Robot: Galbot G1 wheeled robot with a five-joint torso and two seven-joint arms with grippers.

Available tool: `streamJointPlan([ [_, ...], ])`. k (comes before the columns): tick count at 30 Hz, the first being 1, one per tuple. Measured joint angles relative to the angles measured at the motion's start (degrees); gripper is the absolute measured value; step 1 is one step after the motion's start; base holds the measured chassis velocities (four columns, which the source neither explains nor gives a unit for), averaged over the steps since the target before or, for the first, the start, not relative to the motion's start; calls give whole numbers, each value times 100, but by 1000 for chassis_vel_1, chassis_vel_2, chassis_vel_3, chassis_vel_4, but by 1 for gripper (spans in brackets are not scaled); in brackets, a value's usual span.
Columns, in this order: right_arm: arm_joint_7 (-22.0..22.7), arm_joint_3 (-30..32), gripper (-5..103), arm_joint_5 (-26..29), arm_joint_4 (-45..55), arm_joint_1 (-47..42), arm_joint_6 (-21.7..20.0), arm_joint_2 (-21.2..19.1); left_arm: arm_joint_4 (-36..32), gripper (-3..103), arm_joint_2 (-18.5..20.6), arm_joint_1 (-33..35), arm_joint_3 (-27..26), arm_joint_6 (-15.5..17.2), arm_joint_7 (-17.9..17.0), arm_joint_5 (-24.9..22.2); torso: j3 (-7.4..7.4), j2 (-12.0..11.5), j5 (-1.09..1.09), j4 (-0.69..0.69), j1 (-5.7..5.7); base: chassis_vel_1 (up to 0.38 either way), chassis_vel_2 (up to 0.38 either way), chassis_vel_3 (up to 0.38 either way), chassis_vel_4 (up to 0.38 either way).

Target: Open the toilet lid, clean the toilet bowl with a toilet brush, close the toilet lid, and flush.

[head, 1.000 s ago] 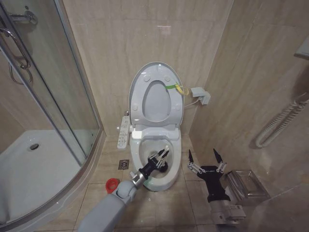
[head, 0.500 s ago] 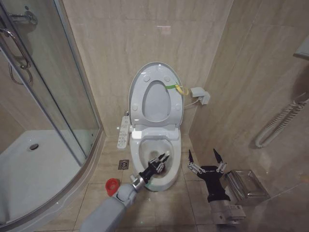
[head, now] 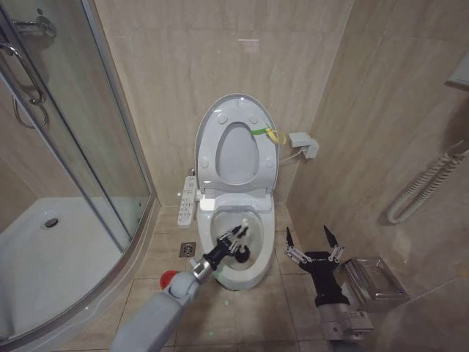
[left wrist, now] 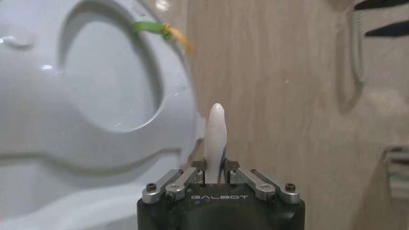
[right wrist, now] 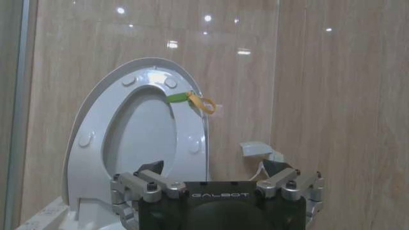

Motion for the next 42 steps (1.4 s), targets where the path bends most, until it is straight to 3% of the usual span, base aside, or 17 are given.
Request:
streamJointPlan([
  [13, 0, 0, 100, 0, 0, 0, 0, 0, 855, 19, 99, -45, -314, -347, 269, -193, 0, 0, 1, -2, 0, 0, 0, 0, 0],
  [28, 0, 0, 100, 0, 0, 0, 0, 0, 1708, 18, -271, -741, 166, -251, 350, -390, 0, 0, 2, -1, 0, 0, 0, 0, 0],
  [34, 0, 0, 100, 0, 0, 0, 0, 0, 1423, 18, -298, -908, 372, -89, 278, -434, 0, 0, 2, -1, 0, 0, 0, 0, 0],
  [42, 0, 0, 100, 0, 0, 0, 0, 0, 441, 18, -132, -946, 814, 13, 133, -583, -1, 0, 2, -2, 0, 0, 0, 0, 0],
])
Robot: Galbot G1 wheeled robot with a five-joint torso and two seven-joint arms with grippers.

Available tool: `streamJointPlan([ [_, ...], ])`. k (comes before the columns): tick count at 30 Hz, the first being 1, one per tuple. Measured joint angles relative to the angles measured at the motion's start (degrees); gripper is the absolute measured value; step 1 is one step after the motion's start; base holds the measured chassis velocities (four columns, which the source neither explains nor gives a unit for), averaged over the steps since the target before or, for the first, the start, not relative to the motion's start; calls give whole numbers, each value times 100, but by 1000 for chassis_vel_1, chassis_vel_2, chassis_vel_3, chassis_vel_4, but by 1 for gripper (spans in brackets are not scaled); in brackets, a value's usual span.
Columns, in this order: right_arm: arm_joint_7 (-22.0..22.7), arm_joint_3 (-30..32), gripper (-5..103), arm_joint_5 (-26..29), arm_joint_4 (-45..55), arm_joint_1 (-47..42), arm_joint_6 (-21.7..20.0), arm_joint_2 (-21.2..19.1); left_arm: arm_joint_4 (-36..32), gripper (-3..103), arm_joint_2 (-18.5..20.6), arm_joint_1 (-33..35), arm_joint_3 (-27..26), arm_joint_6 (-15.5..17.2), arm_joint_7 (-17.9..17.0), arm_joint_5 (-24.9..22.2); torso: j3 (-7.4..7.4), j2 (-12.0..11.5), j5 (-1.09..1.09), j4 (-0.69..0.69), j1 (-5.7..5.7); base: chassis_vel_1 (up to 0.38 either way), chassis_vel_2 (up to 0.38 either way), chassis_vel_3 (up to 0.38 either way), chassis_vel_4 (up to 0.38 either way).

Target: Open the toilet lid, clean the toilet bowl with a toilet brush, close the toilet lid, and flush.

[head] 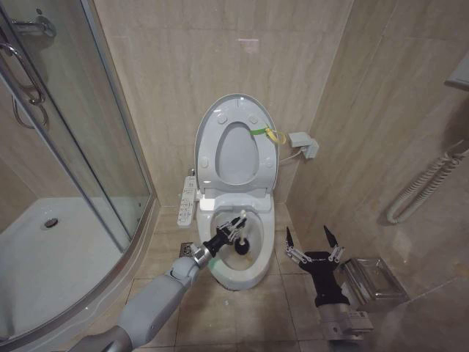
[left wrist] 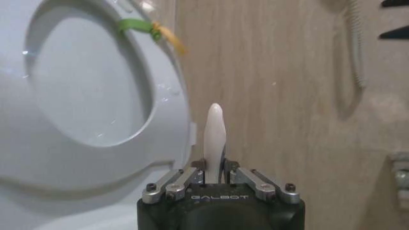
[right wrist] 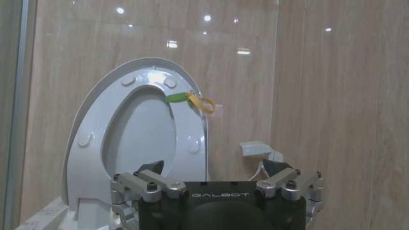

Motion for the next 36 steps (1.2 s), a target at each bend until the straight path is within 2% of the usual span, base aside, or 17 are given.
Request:
streamJointPlan([
  [7, 0, 0, 100, 0, 0, 0, 0, 0, -31, 18, 21, -56, 185, -114, 44, -127, 0, 0, -1, 0, 0, 0, 0, 0, 0],
  [18, 0, 0, 100, 0, 0, 0, 0, 0, 786, 18, -223, -130, 257, -307, 211, -193, 0, 0, -1, 1, 0, 0, 0, 0, 0],
  [20, 0, 0, 100, 0, 0, 0, 0, 0, 778, 18, -231, -131, 256, -306, 211, -192, 0, 0, -1, 1, 0, 0, 0, 0, 0],
  [29, 0, 0, 100, 0, 0, 0, 0, 0, -81, 18, -234, -32, 295, -78, 48, -181, 1, 0, -1, -1, 0, 0, 0, 0, 0],
  [34, -1, 0, 100, 0, 0, 0, 0, 0, 130, 18, -226, -27, 280, -99, 69, -172, 0, 0, -2, 0, 0, 0, 0, 0, 0],
  [36, 0, 0, 100, 0, 0, 0, 0, 0, 496, 18, -245, -103, 228, -155, 134, -169, 0, 0, -2, 1, 0, 0, 0, 0, 0],
])
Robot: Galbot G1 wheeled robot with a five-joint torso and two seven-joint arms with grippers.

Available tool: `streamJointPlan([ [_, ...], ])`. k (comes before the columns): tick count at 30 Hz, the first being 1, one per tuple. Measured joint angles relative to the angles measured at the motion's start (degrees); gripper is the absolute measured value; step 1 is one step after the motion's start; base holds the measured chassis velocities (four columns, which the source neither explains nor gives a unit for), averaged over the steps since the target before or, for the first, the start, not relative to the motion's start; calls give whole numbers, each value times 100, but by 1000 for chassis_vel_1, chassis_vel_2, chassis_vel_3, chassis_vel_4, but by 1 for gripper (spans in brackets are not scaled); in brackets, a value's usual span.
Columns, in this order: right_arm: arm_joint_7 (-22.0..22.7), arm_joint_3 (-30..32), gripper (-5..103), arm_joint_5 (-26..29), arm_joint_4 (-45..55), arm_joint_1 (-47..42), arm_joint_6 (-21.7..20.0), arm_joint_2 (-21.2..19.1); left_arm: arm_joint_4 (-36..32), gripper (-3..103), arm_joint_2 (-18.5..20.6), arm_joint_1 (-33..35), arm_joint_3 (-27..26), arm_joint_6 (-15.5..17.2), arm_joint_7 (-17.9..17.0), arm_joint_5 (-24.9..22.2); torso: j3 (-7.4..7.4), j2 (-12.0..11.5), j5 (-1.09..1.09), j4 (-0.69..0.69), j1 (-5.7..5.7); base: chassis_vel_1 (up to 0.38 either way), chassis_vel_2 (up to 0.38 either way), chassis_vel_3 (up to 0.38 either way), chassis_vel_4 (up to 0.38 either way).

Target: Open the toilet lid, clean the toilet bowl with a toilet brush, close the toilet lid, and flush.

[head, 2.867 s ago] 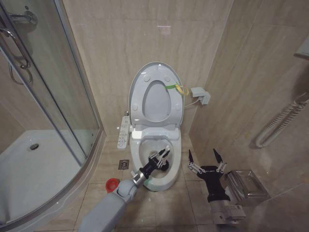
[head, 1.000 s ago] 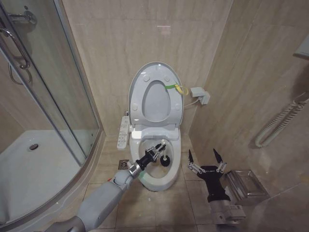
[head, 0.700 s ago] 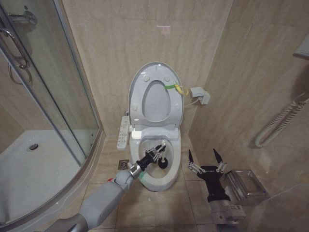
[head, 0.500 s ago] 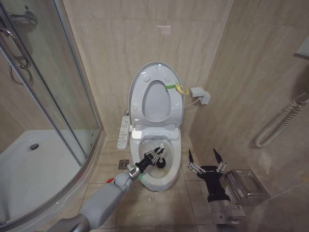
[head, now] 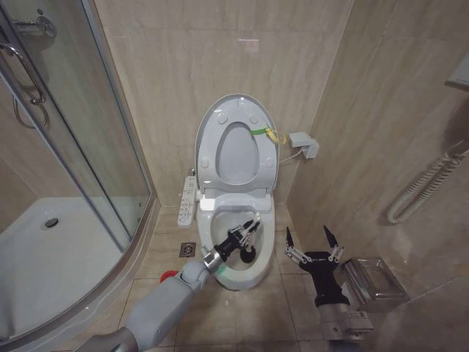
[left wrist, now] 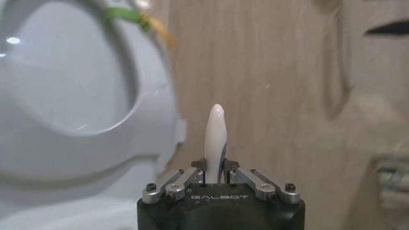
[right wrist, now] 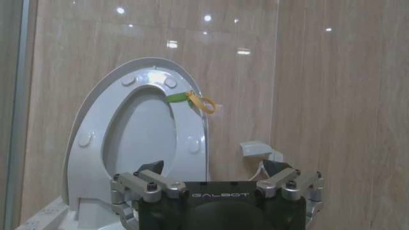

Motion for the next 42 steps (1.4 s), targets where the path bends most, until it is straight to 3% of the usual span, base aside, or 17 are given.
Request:
streamJointPlan([
  [5, 0, 0, 100, 0, 0, 0, 0, 0, 443, 18, -28, -129, -99, -135, 114, 5, 0, 0, 0, 0, 0, 0, 0, 0, 0],
  [13, 0, 0, 100, 0, 0, 0, 0, 0, -720, 18, 21, 133, 45, 26, 16, -9, -1, 0, 0, -3, 0, 0, 0, 0, 0],
  [16, 0, 0, 100, 0, 0, 0, 0, 0, -797, 18, 17, 187, 95, 53, 21, -4, -1, 0, 1, -2, 0, 0, 0, 0, 0],
  [20, -1, 0, 100, 0, 0, 0, 0, 0, -158, 18, -27, 60, 48, -103, 127, -4, 0, 0, 0, 0, 0, 0, 0, 0, 0],
  [26, 0, 0, 100, 0, 0, 0, 0, 0, 64, 18, 7, -26, -20, -169, 169, -11, 0, 0, 1, 1, 0, 0, 0, 0, 0],
  [30, 0, 0, 100, 0, 0, 0, 0, 0, -621, 18, 29, 102, 46, -98, 151, -123, 0, 0, 0, -3, 0, 0, 0, 0, 0],
  [35, 0, 0, 100, 0, 0, 0, 0, 0, -890, 18, 26, 182, 115, -28, 145, -155, 0, 0, 0, -2, 0, 0, 0, 0, 0],
  [42, 0, 0, 100, 0, 0, 0, 0, 0, 233, 18, -58, -39, 24, -319, 352, -171, 0, 0, 1, 0, 0, 0, 0, 0, 0],
])
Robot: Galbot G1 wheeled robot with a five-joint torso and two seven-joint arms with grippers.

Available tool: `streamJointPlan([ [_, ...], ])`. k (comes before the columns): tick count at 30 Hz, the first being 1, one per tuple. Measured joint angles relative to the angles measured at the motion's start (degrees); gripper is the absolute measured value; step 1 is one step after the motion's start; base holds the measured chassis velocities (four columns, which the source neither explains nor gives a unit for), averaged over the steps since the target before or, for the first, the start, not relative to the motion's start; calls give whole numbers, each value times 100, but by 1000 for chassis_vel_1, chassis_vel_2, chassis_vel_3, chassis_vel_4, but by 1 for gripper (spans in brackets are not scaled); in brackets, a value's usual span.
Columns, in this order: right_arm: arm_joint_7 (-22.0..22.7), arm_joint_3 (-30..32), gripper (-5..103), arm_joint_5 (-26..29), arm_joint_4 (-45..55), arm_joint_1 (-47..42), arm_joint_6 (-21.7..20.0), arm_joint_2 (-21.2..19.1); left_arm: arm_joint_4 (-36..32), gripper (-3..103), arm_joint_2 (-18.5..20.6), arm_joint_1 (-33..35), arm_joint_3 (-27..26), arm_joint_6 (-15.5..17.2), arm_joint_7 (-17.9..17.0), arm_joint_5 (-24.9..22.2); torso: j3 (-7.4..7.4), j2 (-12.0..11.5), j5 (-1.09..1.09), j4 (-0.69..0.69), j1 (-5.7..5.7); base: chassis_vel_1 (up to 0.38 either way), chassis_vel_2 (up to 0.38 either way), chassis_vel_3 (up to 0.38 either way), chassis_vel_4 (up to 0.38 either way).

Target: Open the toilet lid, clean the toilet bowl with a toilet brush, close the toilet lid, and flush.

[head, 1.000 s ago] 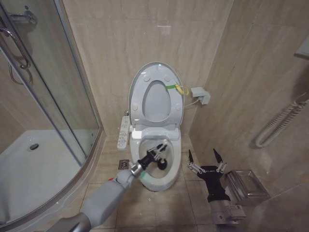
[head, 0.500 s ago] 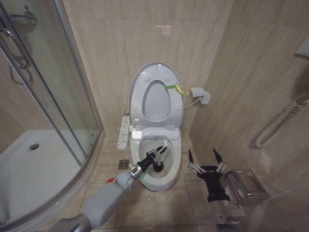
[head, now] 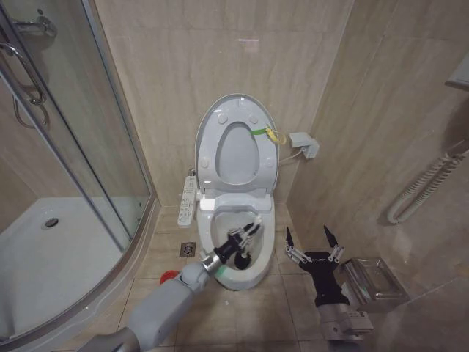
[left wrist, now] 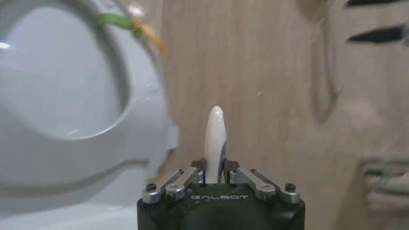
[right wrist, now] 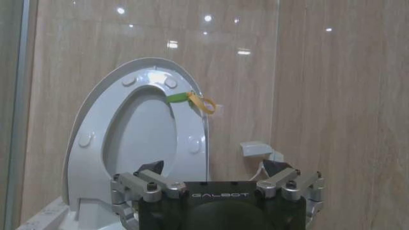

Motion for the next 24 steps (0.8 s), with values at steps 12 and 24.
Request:
streamJointPlan([
  [12, 0, 0, 100, 0, 0, 0, 0, 0, -552, 18, -23, 80, 46, 68, 42, -83, 0, 0, -1, -2, 0, 0, 0, 0, 0],
  [24, 1, 0, 100, 0, 0, 0, 0, 0, -424, 18, -27, 16, -30, 38, 60, -271, 0, 0, -1, -2, 0, 0, 0, 0, 0],
])
